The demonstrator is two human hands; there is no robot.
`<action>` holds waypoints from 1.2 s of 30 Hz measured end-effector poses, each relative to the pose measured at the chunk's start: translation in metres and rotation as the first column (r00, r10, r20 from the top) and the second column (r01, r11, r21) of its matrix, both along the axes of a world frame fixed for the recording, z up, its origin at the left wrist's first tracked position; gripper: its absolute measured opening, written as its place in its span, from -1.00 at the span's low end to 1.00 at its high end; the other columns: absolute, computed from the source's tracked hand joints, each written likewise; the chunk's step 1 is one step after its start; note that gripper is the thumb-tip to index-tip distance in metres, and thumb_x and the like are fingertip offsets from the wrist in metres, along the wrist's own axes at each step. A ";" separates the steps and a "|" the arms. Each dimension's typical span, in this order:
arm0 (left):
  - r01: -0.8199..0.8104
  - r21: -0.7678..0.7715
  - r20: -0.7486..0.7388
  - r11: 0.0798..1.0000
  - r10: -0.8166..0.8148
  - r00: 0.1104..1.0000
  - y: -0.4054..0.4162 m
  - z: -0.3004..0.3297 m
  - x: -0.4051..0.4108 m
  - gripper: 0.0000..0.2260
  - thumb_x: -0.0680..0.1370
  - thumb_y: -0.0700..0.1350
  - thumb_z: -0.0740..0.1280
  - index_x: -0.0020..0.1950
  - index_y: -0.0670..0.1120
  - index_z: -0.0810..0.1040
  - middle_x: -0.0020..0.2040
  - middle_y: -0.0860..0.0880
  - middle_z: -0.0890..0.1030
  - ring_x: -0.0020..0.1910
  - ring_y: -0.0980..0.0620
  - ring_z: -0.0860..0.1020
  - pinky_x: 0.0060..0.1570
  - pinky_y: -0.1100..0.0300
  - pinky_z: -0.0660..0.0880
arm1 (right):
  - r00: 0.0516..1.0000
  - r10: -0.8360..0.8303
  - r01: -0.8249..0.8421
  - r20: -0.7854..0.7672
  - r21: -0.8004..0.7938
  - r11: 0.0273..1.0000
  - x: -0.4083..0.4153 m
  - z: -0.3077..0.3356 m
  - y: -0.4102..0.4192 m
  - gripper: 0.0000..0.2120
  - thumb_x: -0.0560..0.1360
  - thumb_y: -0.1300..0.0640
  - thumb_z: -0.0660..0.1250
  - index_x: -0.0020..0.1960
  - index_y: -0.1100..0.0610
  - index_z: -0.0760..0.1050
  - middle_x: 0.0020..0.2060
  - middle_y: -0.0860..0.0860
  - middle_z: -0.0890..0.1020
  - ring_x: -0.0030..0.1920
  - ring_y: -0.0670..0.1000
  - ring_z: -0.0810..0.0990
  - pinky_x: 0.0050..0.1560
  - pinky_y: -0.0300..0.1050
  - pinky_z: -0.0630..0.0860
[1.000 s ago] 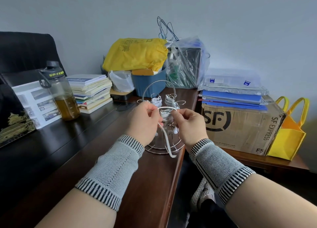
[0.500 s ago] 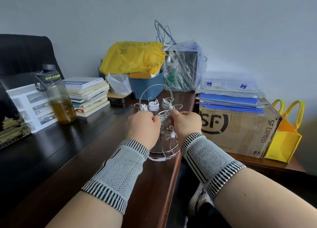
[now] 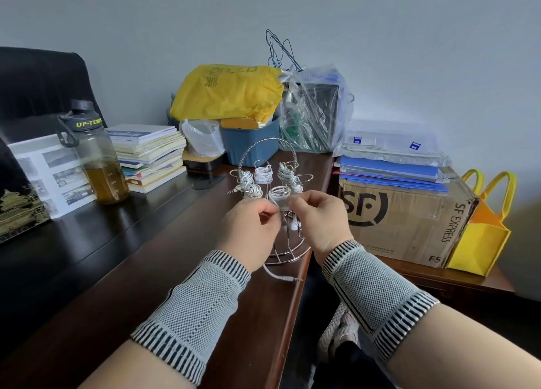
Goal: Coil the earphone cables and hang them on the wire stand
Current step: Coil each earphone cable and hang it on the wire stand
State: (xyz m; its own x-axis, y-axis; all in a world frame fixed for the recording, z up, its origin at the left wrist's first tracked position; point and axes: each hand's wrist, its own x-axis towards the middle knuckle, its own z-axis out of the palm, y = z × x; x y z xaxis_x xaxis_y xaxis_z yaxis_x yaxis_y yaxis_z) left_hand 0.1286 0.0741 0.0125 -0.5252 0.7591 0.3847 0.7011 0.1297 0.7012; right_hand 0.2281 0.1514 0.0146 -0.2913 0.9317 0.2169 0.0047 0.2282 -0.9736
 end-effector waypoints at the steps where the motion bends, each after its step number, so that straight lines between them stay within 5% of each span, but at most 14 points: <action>1: -0.004 0.007 0.013 1.000 0.004 1.000 0.001 -0.001 0.001 -0.89 0.52 -0.07 0.39 -0.19 0.11 0.61 -0.11 0.07 0.62 -0.09 0.03 0.60 -0.01 0.10 0.54 | 0.999 0.033 -0.033 -0.005 0.015 0.999 0.001 0.000 -0.003 -0.82 0.44 0.20 0.42 -0.32 0.20 0.60 -0.48 -0.07 0.58 -0.48 -0.15 0.51 -0.40 -0.27 0.48; 4: -0.037 0.019 0.017 0.999 0.037 0.999 0.004 -0.005 0.005 -0.91 0.52 -0.08 0.39 -0.16 0.01 0.66 -0.16 0.03 0.59 -0.13 -0.01 0.56 -0.09 0.12 0.51 | 0.994 0.079 -0.087 0.074 0.113 0.990 0.000 0.000 -0.005 -0.77 0.43 0.15 0.44 -0.40 0.14 0.60 -0.49 -0.11 0.58 -0.39 -0.23 0.54 -0.19 -0.20 0.52; 9: -0.031 0.075 0.098 0.997 0.024 0.995 0.009 -0.013 0.004 -0.92 0.51 -0.11 0.40 -0.17 0.01 0.67 -0.17 -0.02 0.61 -0.16 -0.04 0.58 -0.09 0.03 0.55 | 0.974 0.072 -0.109 0.213 0.165 0.980 -0.007 -0.001 0.003 -0.86 0.36 0.01 0.41 -0.29 0.06 0.66 -0.15 0.08 0.65 -0.07 -0.03 0.61 0.07 -0.01 0.57; 16: -0.008 0.097 0.137 0.995 -0.006 0.991 0.009 -0.017 0.003 -0.73 0.50 -0.10 0.43 -0.33 0.23 0.57 -0.20 0.01 0.61 -0.18 -0.04 0.60 -0.09 -0.02 0.58 | 0.972 0.036 -0.073 0.234 0.150 0.986 -0.007 0.007 0.001 -0.86 0.45 0.18 0.38 -0.24 0.19 0.66 -0.40 0.01 0.61 -0.42 -0.14 0.53 -0.21 -0.19 0.55; 20: -0.109 0.149 0.120 0.983 0.091 0.989 0.003 -0.012 0.007 -0.86 0.53 -0.16 0.34 -0.04 0.07 0.64 -0.09 0.09 0.66 -0.12 0.03 0.60 0.01 0.06 0.58 | 0.974 0.018 -0.053 0.228 0.150 0.987 -0.011 0.004 0.003 -0.85 0.46 0.14 0.38 -0.22 0.19 0.65 -0.36 0.08 0.66 -0.38 -0.03 0.57 -0.18 -0.04 0.61; 25: -0.150 0.156 0.051 0.976 0.144 0.988 0.003 -0.001 0.013 -0.71 0.63 -0.08 0.18 0.34 0.04 0.50 0.17 0.12 0.63 0.00 -0.04 0.64 0.19 0.05 0.50 | 0.961 -0.017 -0.052 0.277 0.240 0.969 -0.007 -0.002 0.005 -0.82 0.49 0.08 0.38 -0.19 0.16 0.66 -0.23 0.02 0.68 -0.23 -0.02 0.64 -0.10 -0.04 0.60; 30: -0.158 0.089 0.004 0.983 0.159 0.987 0.008 -0.001 0.015 -0.67 0.65 -0.06 0.13 0.39 0.03 0.48 0.18 -0.03 0.65 0.05 -0.09 0.64 0.19 0.04 0.50 | 0.954 -0.056 -0.051 0.295 0.343 0.938 -0.003 -0.006 0.006 -0.86 0.51 0.07 0.36 -0.22 0.04 0.58 -0.12 -0.04 0.60 -0.26 -0.21 0.55 -0.25 -0.49 0.41; 36: -0.180 0.113 0.113 0.977 0.168 0.979 0.017 -0.001 0.019 -0.68 0.65 -0.07 0.17 0.38 -0.01 0.50 0.26 -0.04 0.60 0.22 -0.05 0.55 0.28 0.09 0.45 | 0.935 -0.120 -0.052 0.335 0.462 0.886 -0.001 -0.008 0.007 -0.89 0.53 0.07 0.34 -0.15 0.05 0.55 -0.15 -0.08 0.51 -0.26 -0.19 0.50 -0.28 -0.51 0.33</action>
State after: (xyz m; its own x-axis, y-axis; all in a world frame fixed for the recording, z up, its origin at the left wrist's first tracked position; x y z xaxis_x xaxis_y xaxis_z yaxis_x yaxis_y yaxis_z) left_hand 0.1472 0.0908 0.0119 -0.6864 0.6034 0.4060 0.5992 0.1529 0.7858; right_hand 0.2268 0.1582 0.0071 -0.3970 0.7626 0.5106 0.3351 0.6384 -0.6929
